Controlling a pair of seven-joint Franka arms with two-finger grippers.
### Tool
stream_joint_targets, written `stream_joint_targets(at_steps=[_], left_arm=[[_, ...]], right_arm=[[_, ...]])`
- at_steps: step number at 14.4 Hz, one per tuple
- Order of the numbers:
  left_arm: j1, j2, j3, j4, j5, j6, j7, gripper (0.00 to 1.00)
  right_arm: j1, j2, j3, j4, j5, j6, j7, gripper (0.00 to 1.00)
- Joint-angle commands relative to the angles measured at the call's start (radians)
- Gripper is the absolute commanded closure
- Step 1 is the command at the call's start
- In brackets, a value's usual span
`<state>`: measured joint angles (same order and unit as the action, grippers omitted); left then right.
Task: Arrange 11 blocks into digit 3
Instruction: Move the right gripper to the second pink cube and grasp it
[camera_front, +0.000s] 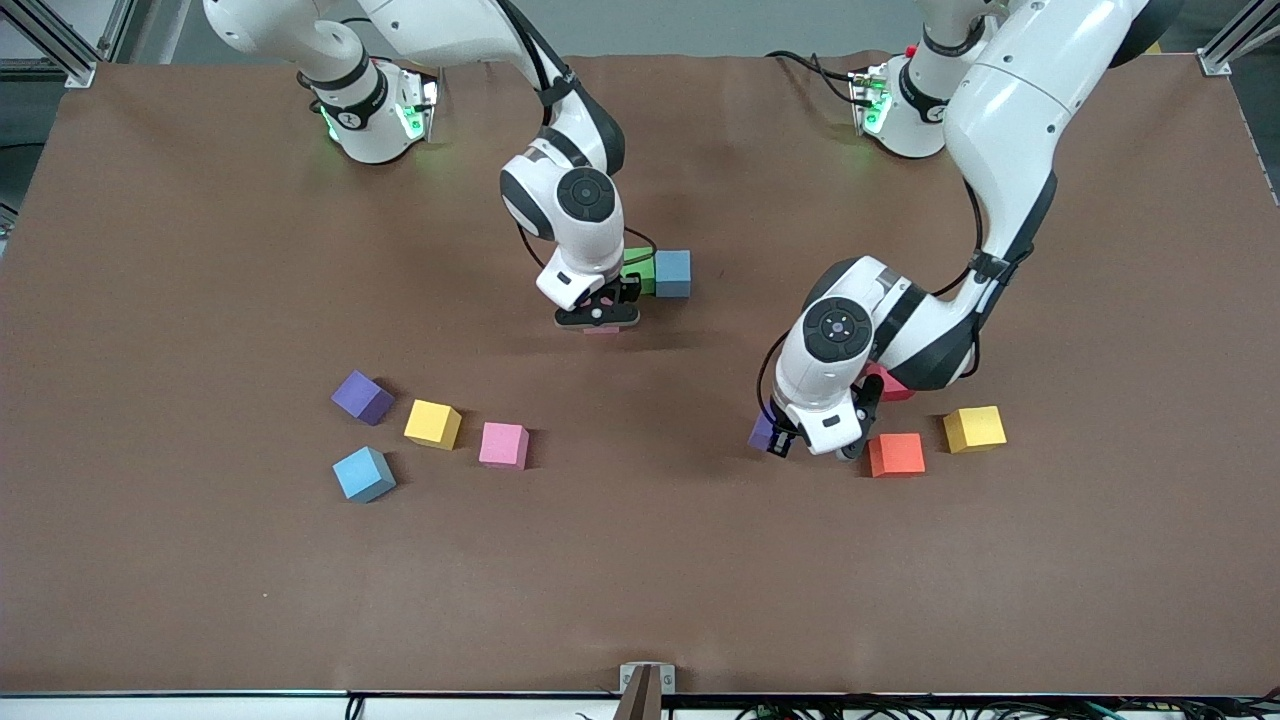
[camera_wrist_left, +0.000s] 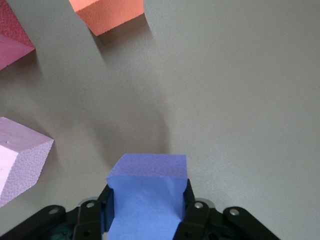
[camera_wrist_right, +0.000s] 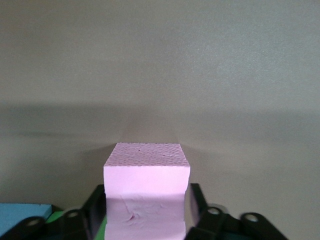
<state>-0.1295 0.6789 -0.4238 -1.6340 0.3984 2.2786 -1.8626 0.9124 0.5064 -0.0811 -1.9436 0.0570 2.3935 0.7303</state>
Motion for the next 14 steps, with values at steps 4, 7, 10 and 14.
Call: stream_joint_targets(at_steps=[4,7,10,14], left_arm=[[0.002,-0.002,-0.001,0.006,0.002,-0.001,0.007,0.69],[0.002,-0.002,-0.003,0.006,0.002,-0.001,0.007,0.69],[0.002,-0.002,-0.003,0.006,0.002,-0.001,0.007,0.69],[0.002,-0.002,-0.001,0.006,0.002,-0.001,0.008,0.69]], right_arm=[[-0.012,0.001,0.001,0.06,-0.022,-0.065,0.014,0.0],[-0.061,-0.017,0.001,0.127,-0.02,-0.192,-0.008,0.0],[-0.122,-0.04,-0.009,0.143,-0.022,-0.189,-0.015,0.0],[-0.265,-0.014,-0.034,0.224,-0.019,-0.157,-0.029,0.0]])
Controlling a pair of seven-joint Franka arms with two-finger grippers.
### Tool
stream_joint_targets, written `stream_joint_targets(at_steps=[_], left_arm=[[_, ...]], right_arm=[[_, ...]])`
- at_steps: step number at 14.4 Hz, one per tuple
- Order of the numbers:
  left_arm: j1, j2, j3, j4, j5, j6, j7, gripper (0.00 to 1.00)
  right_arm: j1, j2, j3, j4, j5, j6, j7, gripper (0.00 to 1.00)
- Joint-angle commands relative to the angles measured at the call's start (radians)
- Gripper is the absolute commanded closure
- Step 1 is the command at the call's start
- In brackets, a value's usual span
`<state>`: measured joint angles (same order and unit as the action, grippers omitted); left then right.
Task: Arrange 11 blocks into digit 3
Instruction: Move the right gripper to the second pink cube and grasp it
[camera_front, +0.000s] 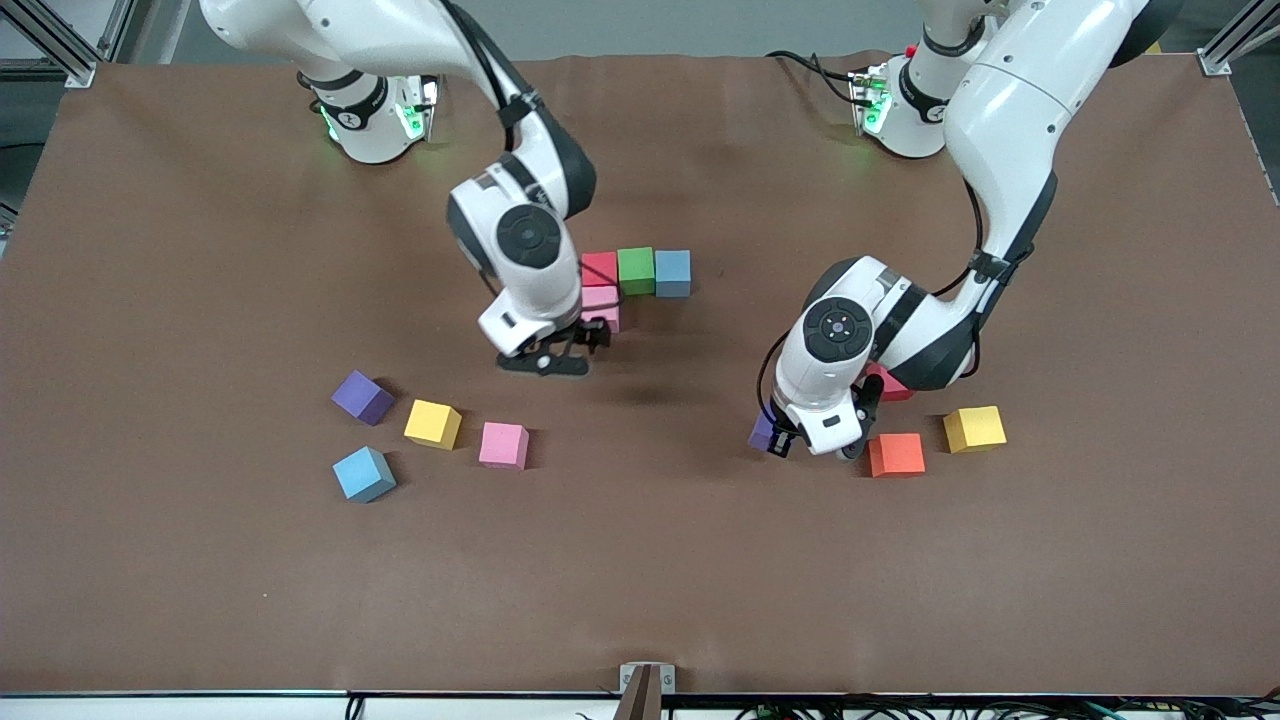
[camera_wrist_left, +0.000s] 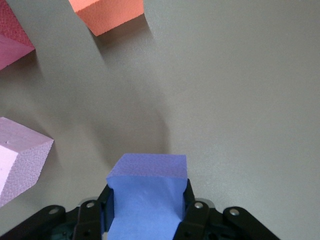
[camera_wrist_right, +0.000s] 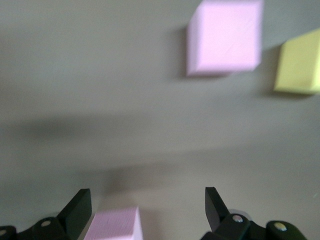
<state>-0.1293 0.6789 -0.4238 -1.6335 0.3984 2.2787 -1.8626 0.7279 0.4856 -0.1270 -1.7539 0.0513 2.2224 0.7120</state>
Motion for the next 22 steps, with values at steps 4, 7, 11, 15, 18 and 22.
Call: stream_joint_targets(at_steps=[4,7,11,15,18,22], left_arm=[[0.002,-0.002,-0.001,0.006,0.002,-0.001,0.008,0.69],[0.002,-0.001,-0.001,0.006,0.002,-0.001,0.008,0.69],[0.002,-0.001,-0.001,0.006,0.002,-0.001,0.008,0.69],[0.004,-0.001,-0.001,0.006,0.004,-0.001,0.01,0.69],[0.004,-0.001,-0.001,0.006,0.004,-0.001,0.01,0.69],[0.004,-0.001,-0.001,0.006,0.004,-0.001,0.01,0.69]], right_arm=[[-0.174,0.094,0.013,0.094,0.002,0.068,-0.132,0.0],[-0.211,0.192,0.021,0.157,0.004,0.121,-0.138,0.0],[-0.225,0.243,0.035,0.203,0.031,0.118,-0.155,0.02],[-0.228,0.241,0.04,0.203,0.082,0.115,-0.183,0.02],[-0.226,0.24,0.038,0.2,0.081,0.112,-0.215,0.08],[-0.225,0.24,0.038,0.192,0.079,0.109,-0.226,0.2]])
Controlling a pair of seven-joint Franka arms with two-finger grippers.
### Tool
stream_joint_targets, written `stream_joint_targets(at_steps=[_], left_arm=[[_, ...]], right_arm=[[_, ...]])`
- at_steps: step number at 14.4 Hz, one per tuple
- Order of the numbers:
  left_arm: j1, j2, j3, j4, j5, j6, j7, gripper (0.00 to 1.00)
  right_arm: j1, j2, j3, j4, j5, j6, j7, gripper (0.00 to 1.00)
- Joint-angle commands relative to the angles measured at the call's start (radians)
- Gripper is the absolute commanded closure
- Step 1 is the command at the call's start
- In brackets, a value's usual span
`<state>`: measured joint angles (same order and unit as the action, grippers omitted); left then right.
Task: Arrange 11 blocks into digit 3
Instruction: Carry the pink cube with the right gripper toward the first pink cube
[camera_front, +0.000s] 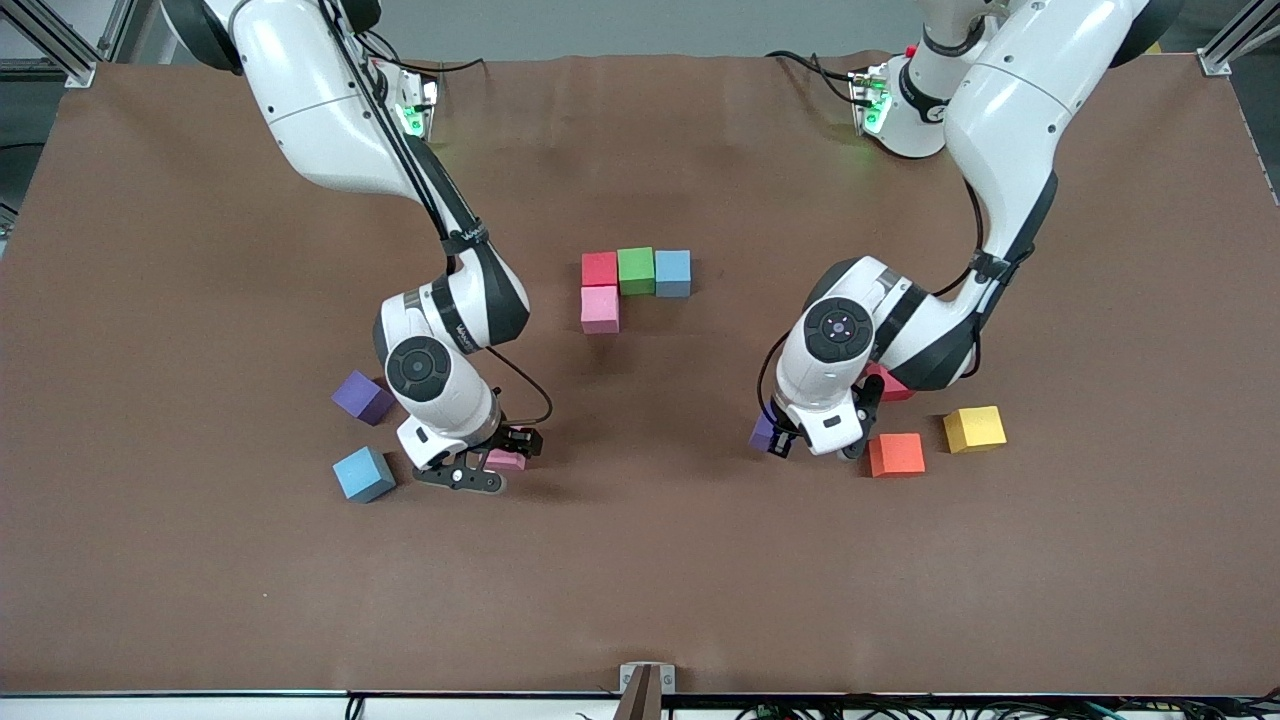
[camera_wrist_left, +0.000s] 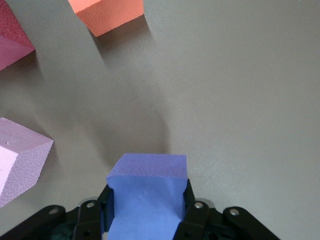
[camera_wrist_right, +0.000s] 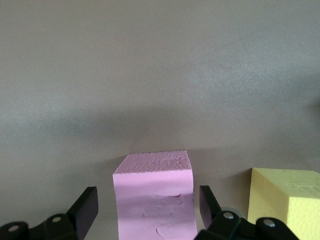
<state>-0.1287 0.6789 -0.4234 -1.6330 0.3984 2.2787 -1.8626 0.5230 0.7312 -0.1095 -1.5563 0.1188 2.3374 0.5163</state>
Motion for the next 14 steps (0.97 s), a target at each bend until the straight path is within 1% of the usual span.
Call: stream_joint_targets(at_steps=[1,2,3,4,5,7,9,12,14], left_arm=[[0.003,-0.001,-0.001,0.005,0.004,-0.001,0.01,0.69],[0.003,-0.001,-0.001,0.005,0.004,-0.001,0.01,0.69],[0.003,-0.001,-0.001,0.005,0.004,-0.001,0.01,0.69],[0.003,-0.001,-0.001,0.005,0.004,-0.001,0.01,0.69],[0.004,-0.001,-0.001,0.005,0.004,-0.001,0.01,0.69],[0.004,-0.001,-0.001,0.005,0.004,-0.001,0.01,0.69],[0.004,-0.001,-0.001,0.005,0.004,-0.001,0.01,0.69],[0.004,-0.001,-0.001,0.005,0.004,-0.001,0.01,0.69],[0.004,-0.001,-0.001,0.005,0.004,-0.001,0.01,0.69]], right_arm=[[-0.018,-0.006,0.02,-0.007,0.012,-0.009,-0.033,0.32],[-0.017,-0.007,0.019,-0.008,0.012,-0.013,-0.035,0.49],[-0.015,-0.007,0.02,-0.007,0.01,-0.015,-0.036,0.73],[-0.014,-0.009,0.019,-0.007,0.004,-0.021,-0.035,0.94],[-0.012,-0.01,0.019,-0.007,0.002,-0.036,-0.036,1.0],[-0.009,-0.019,0.019,-0.007,0.001,-0.064,-0.058,1.0],[0.009,-0.044,0.02,-0.005,0.002,-0.136,-0.052,1.0],[0.063,-0.076,0.02,-0.016,0.004,-0.153,-0.036,1.0],[0.106,-0.081,0.02,-0.021,0.004,-0.155,-0.03,1.0]])
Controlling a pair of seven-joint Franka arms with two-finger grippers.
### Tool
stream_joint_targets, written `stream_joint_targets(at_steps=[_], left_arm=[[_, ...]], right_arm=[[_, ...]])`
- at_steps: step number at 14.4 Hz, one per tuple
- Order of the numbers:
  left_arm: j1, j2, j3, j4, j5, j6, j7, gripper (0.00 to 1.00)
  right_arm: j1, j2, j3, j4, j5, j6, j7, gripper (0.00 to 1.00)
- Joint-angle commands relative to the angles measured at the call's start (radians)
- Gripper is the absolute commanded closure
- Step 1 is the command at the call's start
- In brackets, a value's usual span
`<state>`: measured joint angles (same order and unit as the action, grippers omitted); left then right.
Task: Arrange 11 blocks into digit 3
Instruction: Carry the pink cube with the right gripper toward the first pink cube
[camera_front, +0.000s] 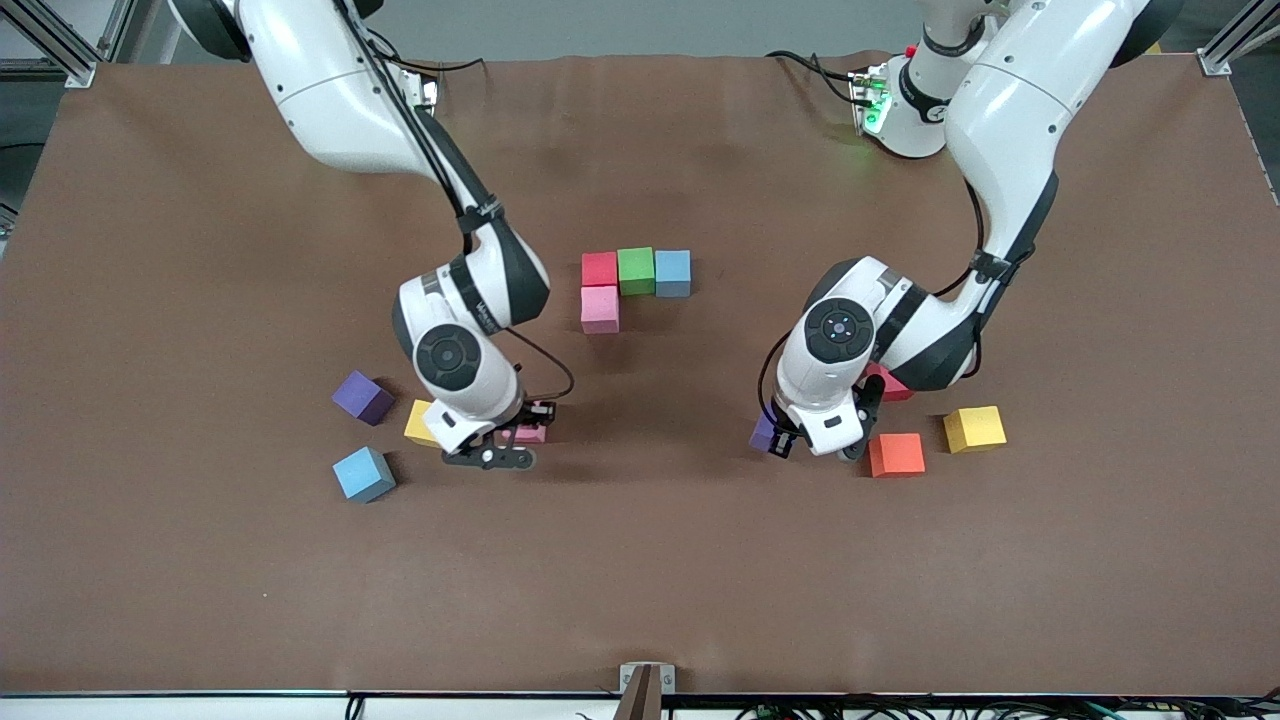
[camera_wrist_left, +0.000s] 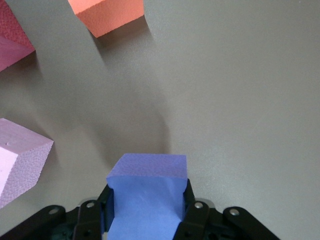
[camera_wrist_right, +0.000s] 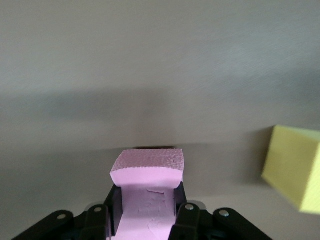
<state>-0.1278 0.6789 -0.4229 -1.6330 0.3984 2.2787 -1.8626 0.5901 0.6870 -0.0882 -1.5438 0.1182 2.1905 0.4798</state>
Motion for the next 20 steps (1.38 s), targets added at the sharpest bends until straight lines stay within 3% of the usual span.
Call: stream_joint_targets(at_steps=[1,8,14,20], left_arm=[[0.004,-0.001,-0.002,0.005,0.004,-0.001,0.01,0.69],[0.002,-0.002,-0.002,0.005,0.004,-0.001,0.01,0.69],[0.002,-0.002,-0.002,0.005,0.004,-0.001,0.01,0.69],[0.004,-0.002,-0.002,0.004,0.004,-0.001,0.01,0.69]], right_arm=[[0.066,-0.037,-0.001,-0.033,0.006,-0.002,0.008,1.0],[0.201,-0.044,-0.007,-0.16,0.006,0.15,0.135,1.0],[0.211,-0.158,-0.005,-0.291,0.004,0.204,0.141,1.0],[0.218,-0.153,-0.005,-0.294,0.004,0.238,0.158,1.0]])
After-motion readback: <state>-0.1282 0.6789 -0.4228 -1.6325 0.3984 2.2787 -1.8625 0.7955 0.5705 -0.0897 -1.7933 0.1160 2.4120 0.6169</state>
